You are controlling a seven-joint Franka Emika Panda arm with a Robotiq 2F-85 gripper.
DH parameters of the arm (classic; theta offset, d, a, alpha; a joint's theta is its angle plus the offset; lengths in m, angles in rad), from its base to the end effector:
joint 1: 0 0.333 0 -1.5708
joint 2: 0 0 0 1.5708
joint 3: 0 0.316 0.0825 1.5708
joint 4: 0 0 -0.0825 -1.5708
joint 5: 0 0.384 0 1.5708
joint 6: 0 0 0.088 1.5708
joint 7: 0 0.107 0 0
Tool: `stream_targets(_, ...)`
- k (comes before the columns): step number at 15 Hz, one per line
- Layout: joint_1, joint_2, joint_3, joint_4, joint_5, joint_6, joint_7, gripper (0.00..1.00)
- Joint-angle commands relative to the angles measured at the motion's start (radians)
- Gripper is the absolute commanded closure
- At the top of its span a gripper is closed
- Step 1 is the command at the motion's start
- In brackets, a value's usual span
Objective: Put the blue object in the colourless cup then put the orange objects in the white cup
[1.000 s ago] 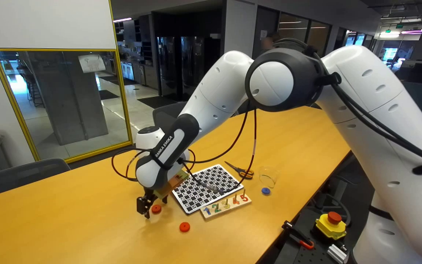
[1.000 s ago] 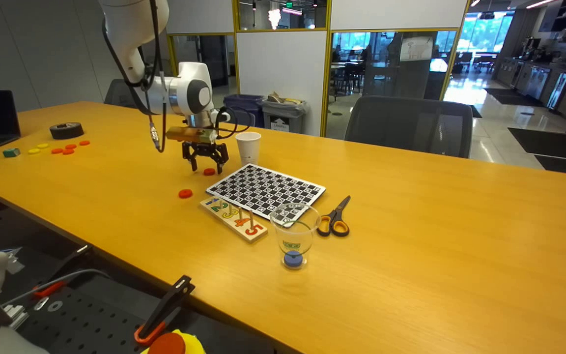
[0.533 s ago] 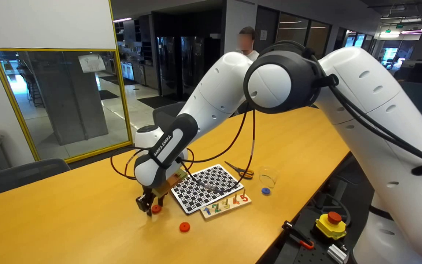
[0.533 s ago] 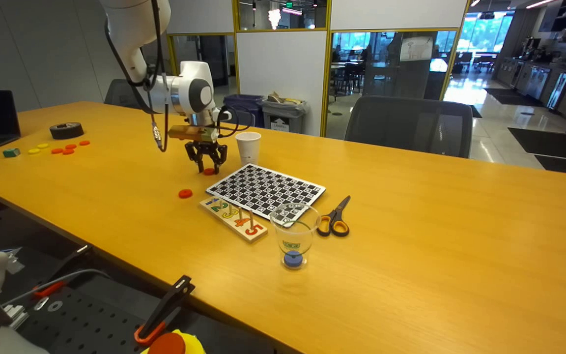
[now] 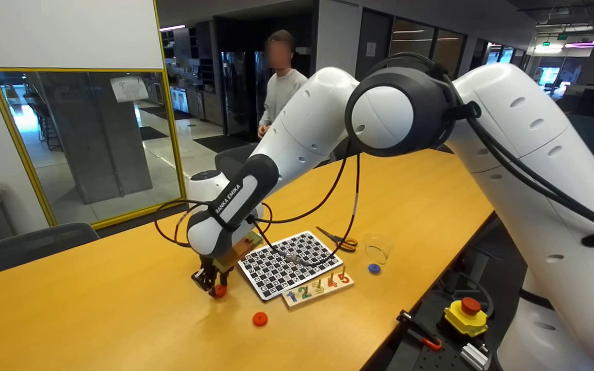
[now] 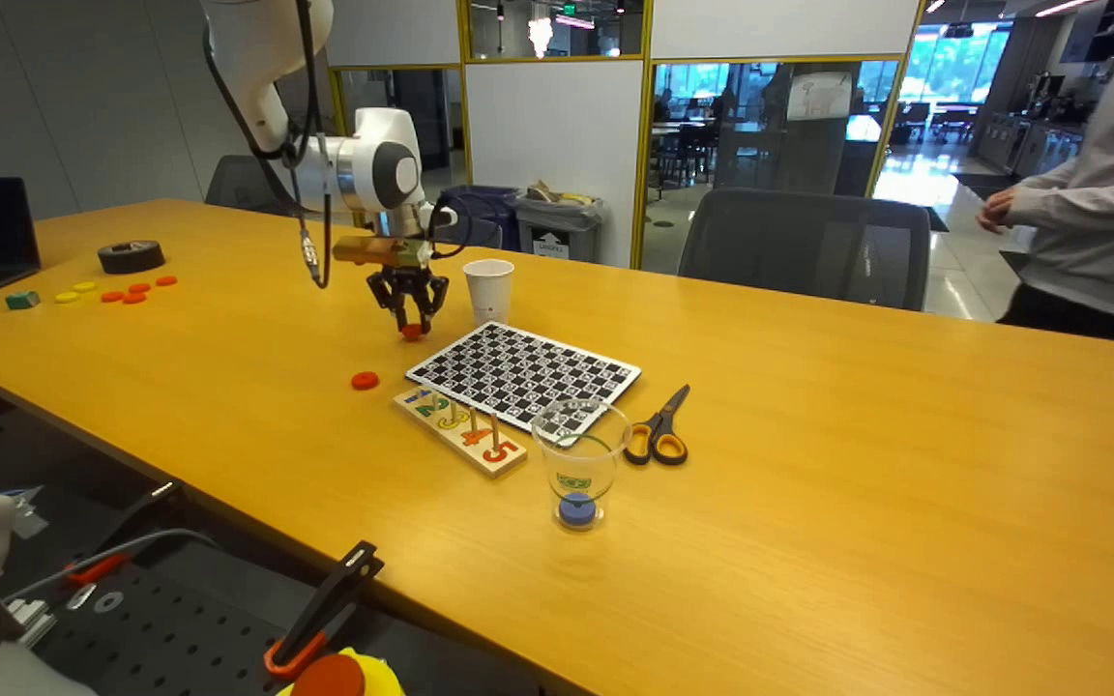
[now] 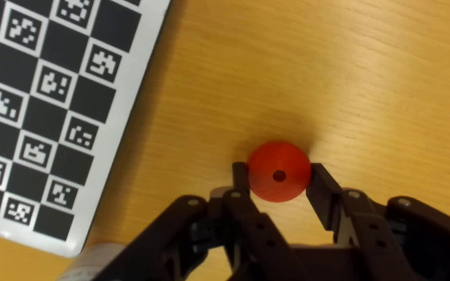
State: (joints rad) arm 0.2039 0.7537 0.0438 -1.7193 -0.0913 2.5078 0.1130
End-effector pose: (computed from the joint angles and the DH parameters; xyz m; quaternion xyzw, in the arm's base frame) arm 0.6509 0.1627 0.1533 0.9950 0.0973 0.0201 0.0094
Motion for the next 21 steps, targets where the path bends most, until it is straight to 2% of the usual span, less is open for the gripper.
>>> stream_targets(1,-0.012,-0.102,0.007,-0.019,0.0,0.003,-0.033,0.78)
stream_targets(2,-0.019,-0.122,0.011,-0.018,0.003,0.003,-0.043,0.78)
stream_targets(8,-0.011,-0.207,-0.067,-0.015,-0.03,0.087,0.042,0.78)
stream_targets(13,0.01,-0.144,-0.146,0.041,-0.08,0.097,0.141,0.78)
stream_targets(21,0.0,-0.067,-0.156,0.11,-0.065,0.067,0.18,0.78)
